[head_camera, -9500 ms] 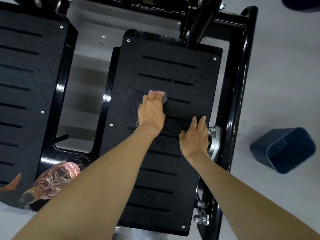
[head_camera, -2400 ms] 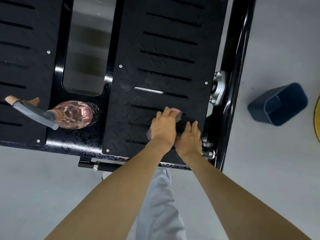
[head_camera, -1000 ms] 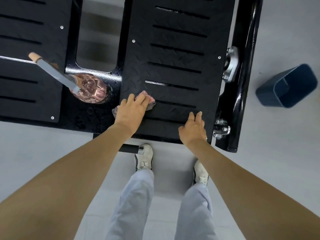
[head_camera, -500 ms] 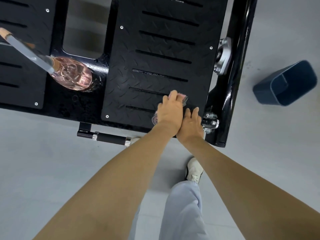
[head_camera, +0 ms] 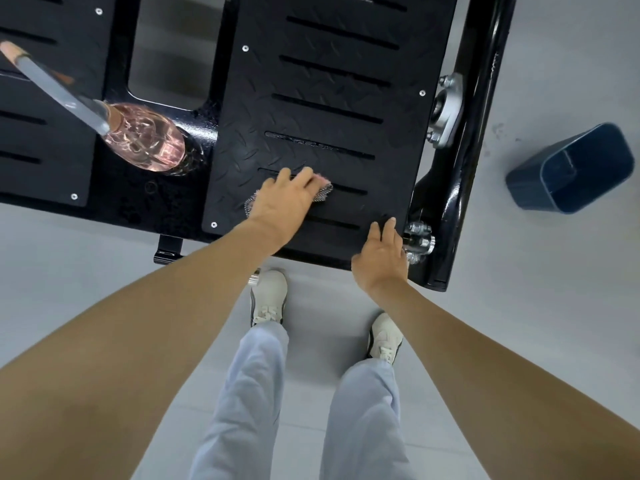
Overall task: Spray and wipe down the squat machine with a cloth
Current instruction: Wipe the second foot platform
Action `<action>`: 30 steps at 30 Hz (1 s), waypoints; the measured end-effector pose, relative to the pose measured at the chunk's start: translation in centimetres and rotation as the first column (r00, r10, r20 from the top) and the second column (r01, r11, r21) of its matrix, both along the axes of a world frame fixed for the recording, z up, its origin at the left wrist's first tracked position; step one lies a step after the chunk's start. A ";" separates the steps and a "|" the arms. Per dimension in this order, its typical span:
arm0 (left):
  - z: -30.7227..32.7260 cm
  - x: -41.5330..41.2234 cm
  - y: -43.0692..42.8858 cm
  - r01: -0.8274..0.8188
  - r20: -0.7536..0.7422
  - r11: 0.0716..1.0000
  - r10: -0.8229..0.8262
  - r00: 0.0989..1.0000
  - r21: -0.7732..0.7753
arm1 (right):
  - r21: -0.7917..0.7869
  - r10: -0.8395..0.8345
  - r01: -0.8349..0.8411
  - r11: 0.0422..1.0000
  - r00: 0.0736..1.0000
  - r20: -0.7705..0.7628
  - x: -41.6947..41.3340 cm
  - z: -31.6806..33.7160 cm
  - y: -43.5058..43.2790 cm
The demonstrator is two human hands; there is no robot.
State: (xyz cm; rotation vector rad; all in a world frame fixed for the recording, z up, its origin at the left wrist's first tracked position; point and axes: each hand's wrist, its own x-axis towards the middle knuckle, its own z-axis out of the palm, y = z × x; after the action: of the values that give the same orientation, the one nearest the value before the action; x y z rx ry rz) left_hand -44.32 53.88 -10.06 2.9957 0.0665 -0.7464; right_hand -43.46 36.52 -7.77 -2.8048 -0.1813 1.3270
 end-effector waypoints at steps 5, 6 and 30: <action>-0.2 -2.3 4.2 -0.213 -0.016 0.977 0.214 0.977 0.030 | 0.029 0.004 -0.004 1.000 1.000 -0.013 -1.1 0.0 1.5; -0.2 -2.6 4.7 -0.231 -0.017 0.972 0.232 0.973 0.043 | 0.031 0.006 -0.005 1.000 1.000 -0.017 -1.3 0.0 1.7; 0.5 -4.1 -5.2 -0.691 -0.035 0.723 0.690 0.723 -0.010 | 0.070 -0.068 0.066 0.995 0.998 0.016 -1.8 -0.1 -0.8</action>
State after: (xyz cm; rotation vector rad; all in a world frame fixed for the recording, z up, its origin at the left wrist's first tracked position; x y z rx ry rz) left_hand -48.39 48.66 -9.57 2.5879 1.1028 -0.6651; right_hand -45.22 35.76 -7.87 -2.7406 -0.1303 1.2560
